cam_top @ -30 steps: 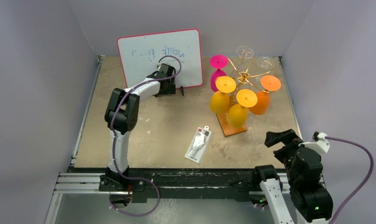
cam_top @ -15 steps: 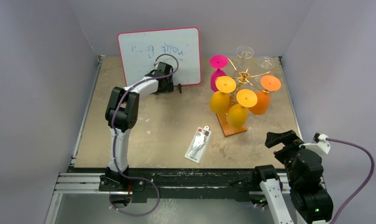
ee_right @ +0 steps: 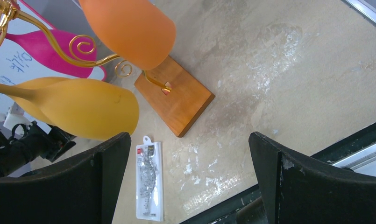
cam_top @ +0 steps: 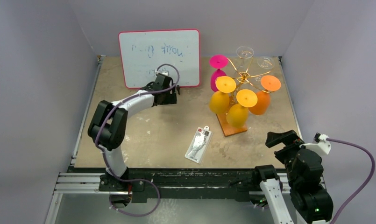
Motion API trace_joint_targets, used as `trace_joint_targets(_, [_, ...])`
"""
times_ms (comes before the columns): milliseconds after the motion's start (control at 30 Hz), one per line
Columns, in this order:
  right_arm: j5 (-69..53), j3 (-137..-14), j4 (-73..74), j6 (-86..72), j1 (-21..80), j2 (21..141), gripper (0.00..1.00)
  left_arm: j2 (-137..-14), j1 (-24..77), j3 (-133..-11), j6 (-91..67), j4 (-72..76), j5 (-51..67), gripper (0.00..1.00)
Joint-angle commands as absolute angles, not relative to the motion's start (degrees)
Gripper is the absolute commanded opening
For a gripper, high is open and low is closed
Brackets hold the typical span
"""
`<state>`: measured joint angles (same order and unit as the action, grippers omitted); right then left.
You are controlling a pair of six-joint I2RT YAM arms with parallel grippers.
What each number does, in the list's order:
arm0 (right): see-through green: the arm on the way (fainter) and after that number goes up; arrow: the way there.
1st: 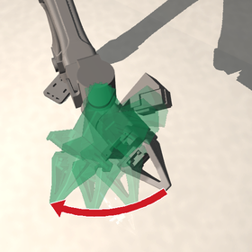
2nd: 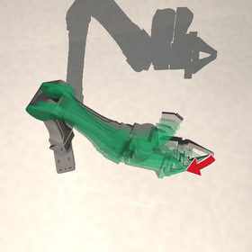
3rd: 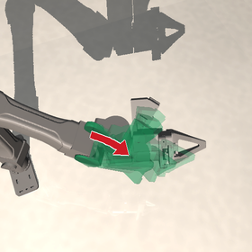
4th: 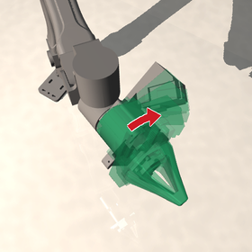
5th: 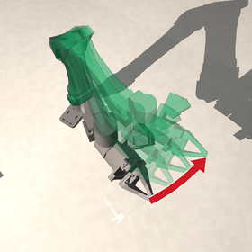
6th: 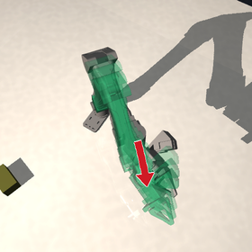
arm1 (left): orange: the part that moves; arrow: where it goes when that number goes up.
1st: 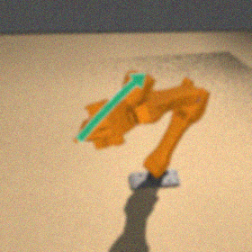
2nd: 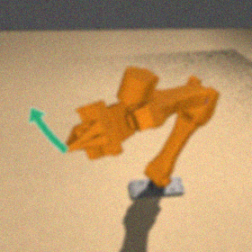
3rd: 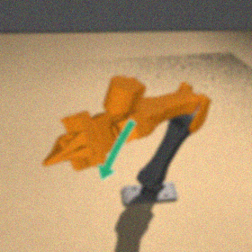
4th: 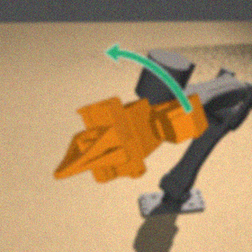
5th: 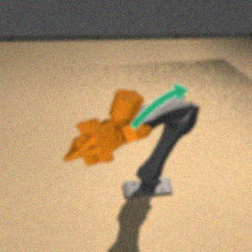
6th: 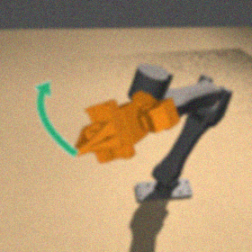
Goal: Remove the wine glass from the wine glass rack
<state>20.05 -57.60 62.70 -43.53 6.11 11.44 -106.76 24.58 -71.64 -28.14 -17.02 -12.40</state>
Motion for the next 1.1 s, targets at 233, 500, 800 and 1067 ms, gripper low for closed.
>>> trace_joint_targets(233, [21.7, -57.26, 60.83, -44.62, 6.42, 12.49, 1.0, -95.24, 43.44, -56.75, -40.59, -6.12, -11.04, 0.78])
trace_joint_targets(500, [21.86, -56.71, 60.36, -44.38, 6.42, 11.91, 1.0, -94.92, 58.71, -55.13, -46.9, -9.29, -25.66, 0.78])
trace_joint_targets(800, [22.25, -56.4, 60.11, -44.34, 6.36, 11.52, 1.0, -98.06, 69.51, -57.84, -50.1, -18.85, -41.2, 0.81])
trace_joint_targets(1067, [22.86, -56.72, 61.29, -46.14, 6.42, 10.42, 1.0, -107.54, 72.92, -64.33, -55.42, -33.96, -53.08, 0.92])
